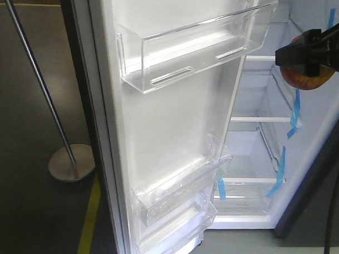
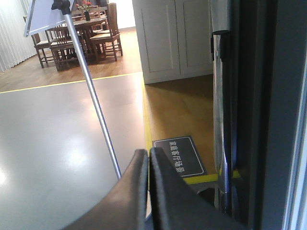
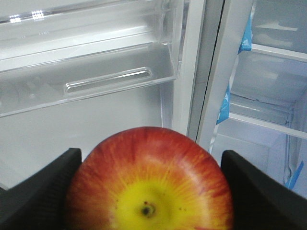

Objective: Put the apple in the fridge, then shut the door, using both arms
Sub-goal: 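Bring the held apple up to the refrigerator shelves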

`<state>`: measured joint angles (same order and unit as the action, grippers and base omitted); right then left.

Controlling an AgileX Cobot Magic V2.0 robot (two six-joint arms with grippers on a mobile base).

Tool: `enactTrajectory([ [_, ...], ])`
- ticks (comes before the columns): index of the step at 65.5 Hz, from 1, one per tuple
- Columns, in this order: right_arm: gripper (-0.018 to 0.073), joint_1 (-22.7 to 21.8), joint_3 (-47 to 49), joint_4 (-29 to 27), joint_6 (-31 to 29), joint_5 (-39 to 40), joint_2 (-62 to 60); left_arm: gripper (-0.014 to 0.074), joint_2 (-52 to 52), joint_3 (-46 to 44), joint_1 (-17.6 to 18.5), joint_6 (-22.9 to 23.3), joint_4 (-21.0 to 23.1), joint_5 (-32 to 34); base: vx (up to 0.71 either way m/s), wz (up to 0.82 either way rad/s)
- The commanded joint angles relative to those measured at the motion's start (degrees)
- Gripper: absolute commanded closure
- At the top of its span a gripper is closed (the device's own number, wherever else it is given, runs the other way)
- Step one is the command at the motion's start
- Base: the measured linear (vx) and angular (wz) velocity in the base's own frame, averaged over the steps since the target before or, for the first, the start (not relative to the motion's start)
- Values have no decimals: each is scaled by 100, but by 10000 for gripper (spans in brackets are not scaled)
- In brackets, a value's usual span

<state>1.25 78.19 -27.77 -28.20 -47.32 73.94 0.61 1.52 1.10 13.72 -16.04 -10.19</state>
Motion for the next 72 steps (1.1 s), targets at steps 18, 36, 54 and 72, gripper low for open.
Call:
enactTrajectory([
  [18, 426, 4, 167, -147, -13, 361, -165, 604, 96, 77, -7, 17, -15, 415, 4, 1],
  [36, 426, 4, 167, -147, -13, 361, -165, 604, 96, 77, -7, 17, -15, 415, 2, 1],
  [54, 426, 4, 167, -147, -13, 361, -165, 604, 96, 77, -7, 17, -15, 415, 0, 0],
  [72, 426, 4, 167, -147, -13, 361, -165, 604, 96, 77, -7, 17, -15, 415, 0, 0],
])
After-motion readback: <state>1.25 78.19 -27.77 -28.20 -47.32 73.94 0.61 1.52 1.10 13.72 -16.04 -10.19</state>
